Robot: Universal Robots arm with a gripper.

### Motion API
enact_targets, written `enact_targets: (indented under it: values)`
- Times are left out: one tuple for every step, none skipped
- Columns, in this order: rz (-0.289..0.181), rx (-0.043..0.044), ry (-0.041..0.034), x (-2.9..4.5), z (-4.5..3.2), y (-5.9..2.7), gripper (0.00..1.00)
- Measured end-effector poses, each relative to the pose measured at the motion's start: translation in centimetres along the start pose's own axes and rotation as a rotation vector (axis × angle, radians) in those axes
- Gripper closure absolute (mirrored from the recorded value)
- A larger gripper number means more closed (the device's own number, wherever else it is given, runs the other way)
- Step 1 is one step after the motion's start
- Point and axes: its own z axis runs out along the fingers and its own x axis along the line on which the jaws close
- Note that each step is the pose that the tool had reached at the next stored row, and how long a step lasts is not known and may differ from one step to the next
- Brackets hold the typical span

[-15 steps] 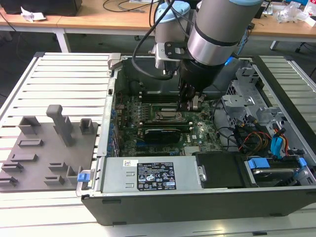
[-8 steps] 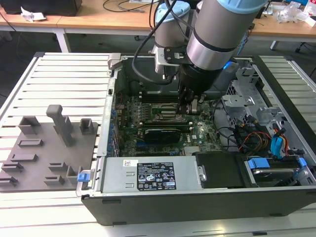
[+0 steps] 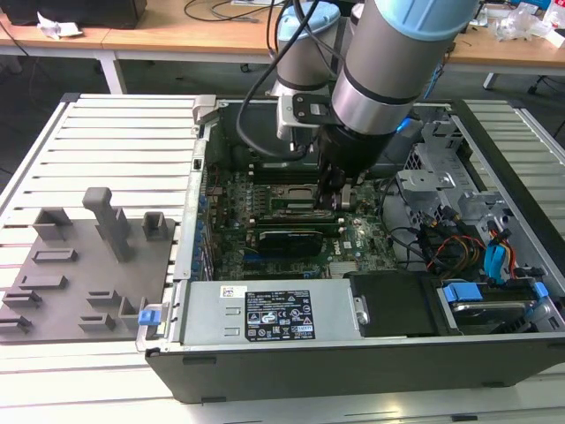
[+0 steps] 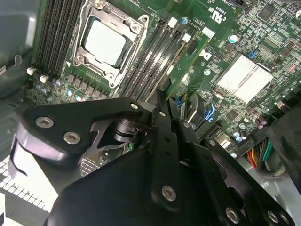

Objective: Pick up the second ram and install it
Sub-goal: 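Insert the second ram into the second slot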

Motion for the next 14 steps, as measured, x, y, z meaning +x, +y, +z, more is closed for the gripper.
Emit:
enact_targets:
  values:
    - [0.0, 0.0, 0.0001, 0.02, 0.13, -0.02, 0.87]
    - [0.0, 0.0, 0.0001, 0.04, 0.25, -0.03, 0.87]
    - [0.0, 0.0, 0.0001, 0.06, 0.35, -0.04, 0.87]
    - [0.0, 0.0, 0.0, 0.07, 0.43, -0.05, 0.87]
    - [0.0, -0.0001, 0.0001, 0.09, 0.53, -0.05, 0.87]
    - [0.0, 0.0, 0.0, 0.11, 0.62, -0.06, 0.87]
    - [0.0, 0.0, 0.0001, 0.12, 0.7, -0.07, 0.87]
    - [0.0, 0.0, 0.0001, 0.14, 0.77, -0.08, 0.87]
    - [0.0, 0.0, 0.0001, 0.16, 0.87, -0.09, 0.87]
    - [0.0, 0.0, 0.0001, 0.17, 0.93, -0.1, 0.87]
    - [0.0, 0.0, 0.0001, 0.2, 1.09, -0.11, 0.87]
    - [0.0, 0.0, 0.0001, 0.23, 1.31, -0.14, 0.87]
    - [0.0, 0.0, 0.0001, 0.26, 1.48, -0.15, 0.87]
    - [0.0, -0.0001, 0.0001, 0.29, 1.61, -0.17, 0.87]
